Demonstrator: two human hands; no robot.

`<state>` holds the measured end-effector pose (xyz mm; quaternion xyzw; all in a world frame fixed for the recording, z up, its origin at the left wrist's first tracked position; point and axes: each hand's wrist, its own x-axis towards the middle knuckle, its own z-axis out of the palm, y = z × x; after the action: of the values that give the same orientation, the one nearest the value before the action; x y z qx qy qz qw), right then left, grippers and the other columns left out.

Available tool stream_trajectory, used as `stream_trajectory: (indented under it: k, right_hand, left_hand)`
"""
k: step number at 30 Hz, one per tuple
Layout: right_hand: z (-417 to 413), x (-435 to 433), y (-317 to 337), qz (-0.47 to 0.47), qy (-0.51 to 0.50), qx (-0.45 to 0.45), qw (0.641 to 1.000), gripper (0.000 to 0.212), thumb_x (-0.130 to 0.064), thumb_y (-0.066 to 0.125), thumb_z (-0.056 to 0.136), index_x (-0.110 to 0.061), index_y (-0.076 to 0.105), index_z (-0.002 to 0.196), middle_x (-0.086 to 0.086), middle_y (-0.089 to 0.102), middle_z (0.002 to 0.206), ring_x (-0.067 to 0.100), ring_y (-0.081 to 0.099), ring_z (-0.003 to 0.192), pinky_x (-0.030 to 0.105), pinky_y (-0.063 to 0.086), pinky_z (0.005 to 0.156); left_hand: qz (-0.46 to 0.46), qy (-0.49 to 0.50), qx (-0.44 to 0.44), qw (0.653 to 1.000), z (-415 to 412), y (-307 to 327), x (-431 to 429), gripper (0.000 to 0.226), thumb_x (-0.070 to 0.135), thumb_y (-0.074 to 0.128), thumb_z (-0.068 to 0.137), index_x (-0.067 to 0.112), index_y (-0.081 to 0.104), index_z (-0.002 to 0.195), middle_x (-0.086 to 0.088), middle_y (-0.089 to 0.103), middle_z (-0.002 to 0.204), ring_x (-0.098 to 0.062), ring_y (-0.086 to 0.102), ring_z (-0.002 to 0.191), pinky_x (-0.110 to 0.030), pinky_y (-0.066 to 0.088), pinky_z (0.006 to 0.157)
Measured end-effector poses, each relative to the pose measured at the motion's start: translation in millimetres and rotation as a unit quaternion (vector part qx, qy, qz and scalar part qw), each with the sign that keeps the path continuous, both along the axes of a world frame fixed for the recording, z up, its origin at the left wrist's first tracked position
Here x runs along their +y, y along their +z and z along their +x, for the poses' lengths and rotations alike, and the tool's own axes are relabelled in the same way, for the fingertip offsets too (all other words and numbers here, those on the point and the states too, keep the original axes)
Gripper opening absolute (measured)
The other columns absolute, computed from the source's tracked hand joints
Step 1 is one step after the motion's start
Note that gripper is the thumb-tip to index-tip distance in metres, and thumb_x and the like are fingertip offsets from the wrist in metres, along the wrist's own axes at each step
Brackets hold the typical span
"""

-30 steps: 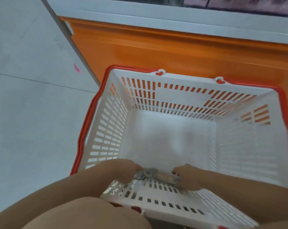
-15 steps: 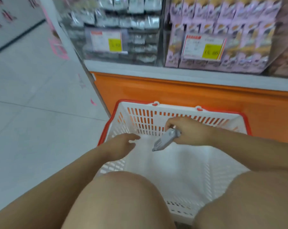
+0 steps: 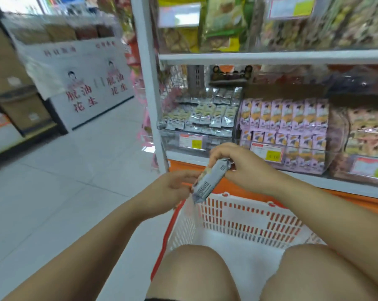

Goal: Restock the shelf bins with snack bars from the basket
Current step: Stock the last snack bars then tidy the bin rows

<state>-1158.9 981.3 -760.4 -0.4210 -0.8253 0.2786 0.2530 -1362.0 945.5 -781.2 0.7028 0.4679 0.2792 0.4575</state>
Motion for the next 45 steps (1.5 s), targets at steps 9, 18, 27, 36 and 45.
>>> stream_trajectory:
  k: [9, 18, 27, 36, 45]
  right_hand:
    - [-22.2, -7.5, 14.3, 0.03, -0.071, 0.062, 0.995, 0.045, 0.019, 0.044, 0.078, -0.025, 0.053, 0.083, 0.002, 0.049, 0.11, 0.018, 0.048, 0.102, 0.027, 0.036, 0.077]
    - [-54.1, -2.1, 21.0, -0.008, -0.105, 0.185, 0.977, 0.017, -0.002, 0.065, 0.082, -0.017, 0.061, 0.088, -0.014, 0.055, 0.082, -0.005, 0.048, 0.058, 0.007, 0.036, 0.049]
    - [-69.2, 6.4, 3.7, 0.114, -0.122, 0.187, 0.968, 0.023, -0.006, 0.067, 0.079, -0.024, 0.053, 0.081, -0.016, 0.046, 0.093, -0.007, 0.047, 0.09, 0.004, 0.034, 0.073]
    - [-41.0, 42.4, 1.8, 0.006, -0.137, 0.178, 0.974, 0.028, -0.011, 0.059, 0.091, -0.028, 0.058, 0.114, -0.017, 0.053, 0.113, 0.001, 0.049, 0.108, 0.021, 0.04, 0.09]
    - [-3.0, 72.8, -25.5, 0.042, -0.319, 0.015, 0.947, 0.056, -0.022, 0.059, 0.092, -0.018, 0.038, 0.144, 0.0, 0.028, 0.154, 0.019, 0.023, 0.143, 0.036, 0.017, 0.118]
  left_hand:
    - [0.06, 0.095, -0.024, 0.993, -8.5, 14.4, -24.0, 0.034, 0.021, 0.067, 0.087, 0.028, 0.058, 0.119, 0.006, 0.063, 0.115, -0.015, 0.069, 0.095, -0.039, 0.059, 0.079]
    - [0.144, 0.278, 0.078, 0.946, -25.2, 27.7, 16.8, 0.029, 0.018, 0.063, 0.091, 0.025, 0.059, 0.119, 0.008, 0.059, 0.123, -0.009, 0.053, 0.116, -0.026, 0.047, 0.09]
    - [-0.093, 0.247, -0.274, 0.925, 19.5, 33.3, 15.4, 0.028, 0.024, 0.053, 0.096, 0.011, 0.054, 0.12, -0.013, 0.066, 0.113, -0.022, 0.071, 0.089, -0.032, 0.059, 0.078]
    - [-0.082, 0.294, -0.306, 0.902, 8.0, 20.9, 93.0, 0.032, 0.013, 0.059, 0.093, 0.01, 0.055, 0.125, -0.013, 0.062, 0.116, -0.031, 0.063, 0.105, -0.035, 0.056, 0.086]
    - [0.049, 0.362, -0.008, 0.931, 10.0, 45.4, 198.8, 0.04, 0.015, 0.054, 0.095, 0.013, 0.049, 0.135, -0.01, 0.058, 0.121, -0.016, 0.057, 0.069, -0.042, 0.056, 0.084]
